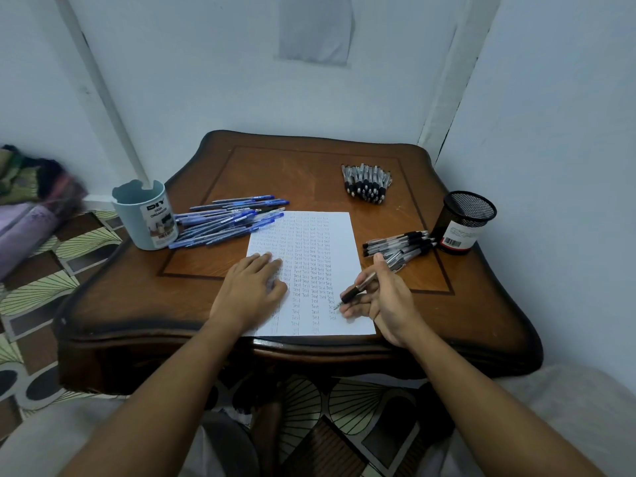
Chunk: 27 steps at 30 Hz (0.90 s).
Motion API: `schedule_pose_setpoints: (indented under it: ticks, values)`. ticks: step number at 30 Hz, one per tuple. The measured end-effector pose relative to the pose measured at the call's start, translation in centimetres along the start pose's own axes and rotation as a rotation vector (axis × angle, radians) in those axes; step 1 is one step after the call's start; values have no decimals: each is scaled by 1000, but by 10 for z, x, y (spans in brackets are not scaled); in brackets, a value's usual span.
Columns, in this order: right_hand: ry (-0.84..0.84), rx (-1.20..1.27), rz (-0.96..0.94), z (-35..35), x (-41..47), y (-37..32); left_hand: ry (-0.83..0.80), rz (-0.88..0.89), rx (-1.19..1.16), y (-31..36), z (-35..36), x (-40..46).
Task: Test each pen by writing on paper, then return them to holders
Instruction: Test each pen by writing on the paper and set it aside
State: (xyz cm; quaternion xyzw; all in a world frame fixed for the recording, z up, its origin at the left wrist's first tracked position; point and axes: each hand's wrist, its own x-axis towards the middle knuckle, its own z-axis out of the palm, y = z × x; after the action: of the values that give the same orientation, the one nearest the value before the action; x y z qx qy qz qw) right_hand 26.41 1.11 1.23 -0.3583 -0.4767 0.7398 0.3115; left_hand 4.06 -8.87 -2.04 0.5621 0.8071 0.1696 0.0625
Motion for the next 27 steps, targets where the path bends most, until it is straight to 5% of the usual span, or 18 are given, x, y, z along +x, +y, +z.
schedule_pose_setpoints:
  ticks: [19, 27]
  values:
    - [1, 1, -8, -2, 1, 2, 34, -1, -14, 2, -2, -2]
    - [8, -66, 129, 1, 8, -7, 38, -13, -12, 2, -2, 6]
